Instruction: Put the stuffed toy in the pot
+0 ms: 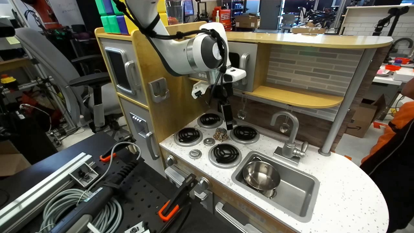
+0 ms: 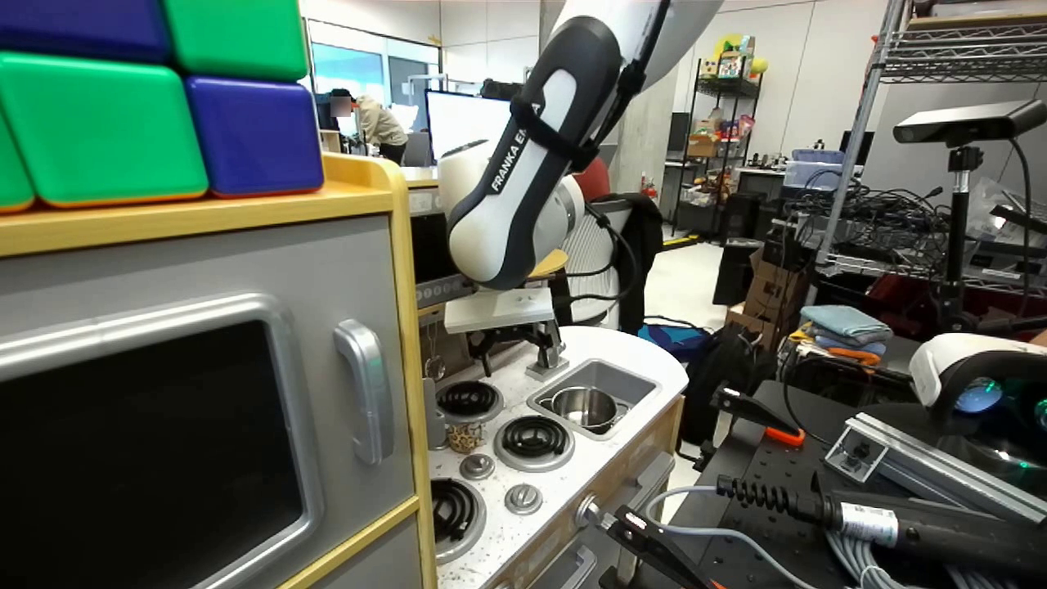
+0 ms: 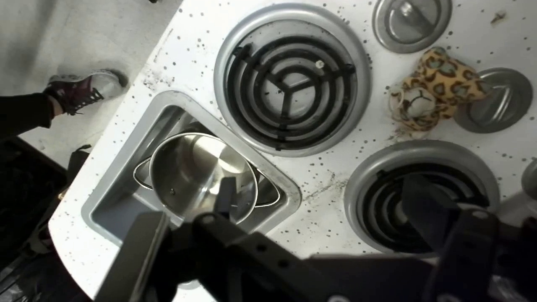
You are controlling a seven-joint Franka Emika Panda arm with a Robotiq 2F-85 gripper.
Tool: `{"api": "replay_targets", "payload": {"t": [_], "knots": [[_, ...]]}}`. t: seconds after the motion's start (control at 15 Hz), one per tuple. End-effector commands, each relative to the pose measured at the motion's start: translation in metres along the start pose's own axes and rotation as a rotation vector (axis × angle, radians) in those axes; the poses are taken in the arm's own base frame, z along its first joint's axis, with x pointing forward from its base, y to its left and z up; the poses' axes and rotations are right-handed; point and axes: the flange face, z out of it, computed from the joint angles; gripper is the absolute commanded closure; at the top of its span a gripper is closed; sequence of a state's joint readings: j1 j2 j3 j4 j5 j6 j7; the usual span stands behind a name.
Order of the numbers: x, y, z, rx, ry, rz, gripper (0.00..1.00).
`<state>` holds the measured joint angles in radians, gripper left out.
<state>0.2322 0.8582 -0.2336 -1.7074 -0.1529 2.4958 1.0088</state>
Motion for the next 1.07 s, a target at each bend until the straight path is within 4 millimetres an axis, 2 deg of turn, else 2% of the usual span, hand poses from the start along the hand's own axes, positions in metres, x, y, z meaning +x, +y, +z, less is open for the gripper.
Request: {"api": "replay_targets", "payload": {"t": [0.0,0.2,0.33,0.6,0.87,1.0], "knots": [[0.0,0.0,0.002,-0.002,-0.002,-0.001,0.0],[-0.001,0.0,0.002,-0.002,-0.003,-0.001,0.0],[-0.006,0.011,0.008,0.005,-0.004,-0.071,0.0],[-0.023,0.025,0.033,0.024,0.03,-0.23,0.0],[-0.03,0.021,0.048,0.194,0.182,-0.3,0.0],[-0.03,0.012,0.057,0.305,0.232,-0.295,0.0]]}}
